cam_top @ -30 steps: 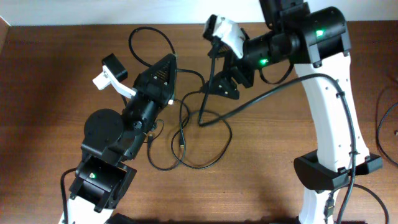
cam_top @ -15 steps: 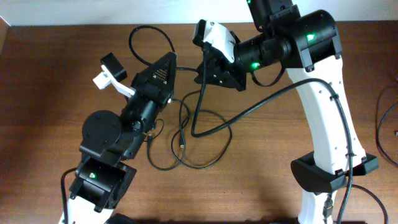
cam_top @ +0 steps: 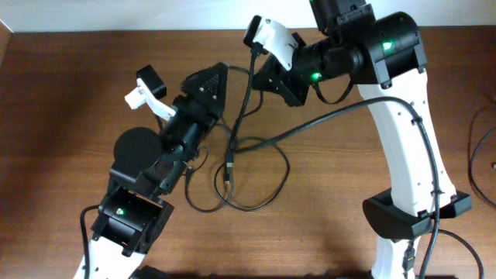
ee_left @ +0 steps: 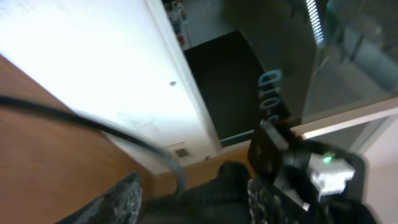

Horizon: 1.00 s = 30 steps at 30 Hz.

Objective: Untangle cables

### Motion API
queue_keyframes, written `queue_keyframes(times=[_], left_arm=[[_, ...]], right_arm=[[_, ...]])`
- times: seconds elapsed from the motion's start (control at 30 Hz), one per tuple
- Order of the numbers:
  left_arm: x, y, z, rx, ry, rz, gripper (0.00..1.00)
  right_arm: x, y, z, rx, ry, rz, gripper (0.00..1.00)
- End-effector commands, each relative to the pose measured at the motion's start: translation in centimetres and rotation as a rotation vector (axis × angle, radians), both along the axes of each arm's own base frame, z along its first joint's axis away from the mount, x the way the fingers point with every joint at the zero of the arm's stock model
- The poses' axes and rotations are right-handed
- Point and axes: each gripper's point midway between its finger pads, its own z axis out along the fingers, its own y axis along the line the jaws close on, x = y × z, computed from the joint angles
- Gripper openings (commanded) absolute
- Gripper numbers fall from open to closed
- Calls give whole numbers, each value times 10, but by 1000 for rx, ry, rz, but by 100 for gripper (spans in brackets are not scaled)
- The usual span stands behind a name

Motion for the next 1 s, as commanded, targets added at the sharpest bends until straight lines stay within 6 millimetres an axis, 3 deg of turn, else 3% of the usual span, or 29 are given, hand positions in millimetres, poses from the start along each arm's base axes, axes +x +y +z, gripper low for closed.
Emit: queue_keyframes(times=[0.0,0.07,0.17,0.27,0.47,0.57,0.67,0.8,0.97], left_arm=[[0,-1,-5,84,-14,-6,45],[0,-1,-13,97,13,-7,52],[-2,-1,-39,143,113,-12,61],[-12,4,-95,244,320,-22,62],[-31,13,-181,500,595,-80,63],[-36,15,-209,547,704,-93,63],[-34,11,-226,562,759,-115,62],[-32,7,-243,575,810,-136,64],[-31,6,-251,584,836,-142,64]], right_arm=[[25,-28,-1,-23,15,-151,4],[36,-44,5,3,32,-234,4],[50,-70,17,54,58,-366,4],[56,-101,38,122,56,-463,4],[36,-133,103,245,-94,-499,4],[18,-139,129,269,-175,-504,4],[2,-142,142,273,-213,-512,4],[-14,-144,142,291,-145,-551,4],[-29,-148,117,233,-22,-591,4]])
